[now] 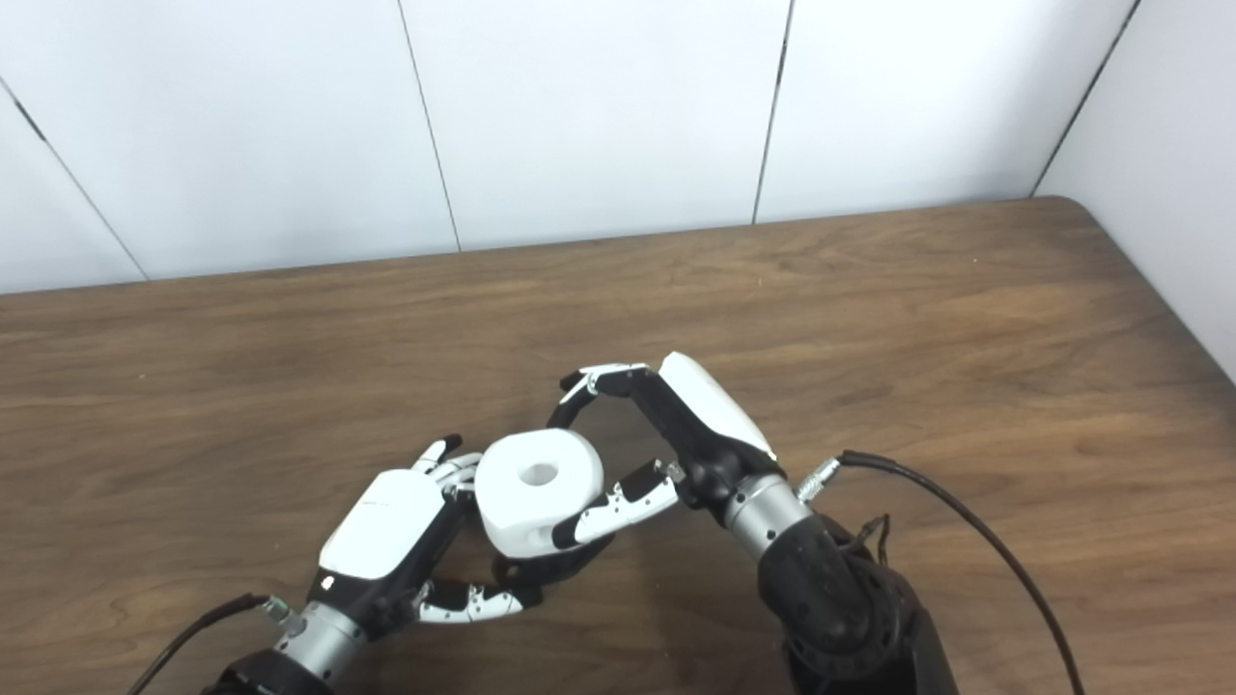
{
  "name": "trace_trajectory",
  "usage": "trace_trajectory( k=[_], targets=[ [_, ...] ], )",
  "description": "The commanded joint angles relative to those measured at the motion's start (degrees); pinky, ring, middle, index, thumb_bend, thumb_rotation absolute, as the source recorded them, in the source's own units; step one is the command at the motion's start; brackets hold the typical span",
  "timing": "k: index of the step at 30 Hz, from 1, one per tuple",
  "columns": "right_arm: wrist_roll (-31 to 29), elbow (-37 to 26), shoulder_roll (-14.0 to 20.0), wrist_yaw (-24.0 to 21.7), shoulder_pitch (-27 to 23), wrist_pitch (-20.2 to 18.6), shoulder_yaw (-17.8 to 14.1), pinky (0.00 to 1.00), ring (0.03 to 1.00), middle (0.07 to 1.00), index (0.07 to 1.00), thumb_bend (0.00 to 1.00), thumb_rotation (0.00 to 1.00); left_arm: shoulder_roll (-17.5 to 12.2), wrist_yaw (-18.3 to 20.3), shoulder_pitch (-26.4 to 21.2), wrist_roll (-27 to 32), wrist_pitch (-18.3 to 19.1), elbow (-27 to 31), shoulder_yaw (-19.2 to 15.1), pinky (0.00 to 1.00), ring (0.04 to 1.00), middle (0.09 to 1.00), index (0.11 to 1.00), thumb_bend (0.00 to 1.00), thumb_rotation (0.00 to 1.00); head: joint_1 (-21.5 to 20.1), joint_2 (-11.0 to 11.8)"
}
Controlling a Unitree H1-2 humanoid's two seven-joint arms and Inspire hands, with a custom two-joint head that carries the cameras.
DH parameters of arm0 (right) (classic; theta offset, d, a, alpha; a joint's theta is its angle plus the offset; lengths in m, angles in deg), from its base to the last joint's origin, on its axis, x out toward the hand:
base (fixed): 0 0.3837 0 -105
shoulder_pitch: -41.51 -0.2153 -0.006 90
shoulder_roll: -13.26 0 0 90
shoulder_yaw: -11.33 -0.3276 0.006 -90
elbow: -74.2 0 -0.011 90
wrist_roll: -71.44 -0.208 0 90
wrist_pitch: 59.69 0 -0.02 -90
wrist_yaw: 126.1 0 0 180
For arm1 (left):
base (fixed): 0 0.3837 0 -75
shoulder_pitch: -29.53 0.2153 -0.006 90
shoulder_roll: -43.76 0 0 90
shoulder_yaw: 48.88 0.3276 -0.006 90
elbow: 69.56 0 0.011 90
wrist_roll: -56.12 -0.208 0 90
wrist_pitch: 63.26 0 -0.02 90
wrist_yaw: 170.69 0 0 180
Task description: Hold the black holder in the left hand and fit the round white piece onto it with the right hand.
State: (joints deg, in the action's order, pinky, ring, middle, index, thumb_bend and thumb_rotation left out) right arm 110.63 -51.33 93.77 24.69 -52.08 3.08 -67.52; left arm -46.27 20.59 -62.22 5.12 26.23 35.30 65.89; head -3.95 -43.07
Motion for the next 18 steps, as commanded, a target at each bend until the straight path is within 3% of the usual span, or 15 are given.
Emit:
trace_trajectory(
  k=[1, 18],
  targets=[
    [-0.1, -0.2, 0.6, 0.8, -1.1, 0.6, 0.2, 0.86, 0.871, 0.795, 0.482, 0.52, 0.14, -0.6, 1.7, 0.4, -0.3, 0.0, 0.5, 0.3, 1.00, 0.871, 0.773, 0.485, 0.52, 0.05, -0.1, -0.1],
    [0.3, -0.6, 1.2, 1.0, -1.5, 0.5, 0.1, 0.86, 0.876, 0.782, 0.482, 0.52, 0.14, -1.0, 1.7, 0.3, -0.4, -0.6, 0.2, -0.1, 0.99, 0.870, 0.775, 0.485, 0.52, 0.05, -0.8, -0.3]
  ],
)
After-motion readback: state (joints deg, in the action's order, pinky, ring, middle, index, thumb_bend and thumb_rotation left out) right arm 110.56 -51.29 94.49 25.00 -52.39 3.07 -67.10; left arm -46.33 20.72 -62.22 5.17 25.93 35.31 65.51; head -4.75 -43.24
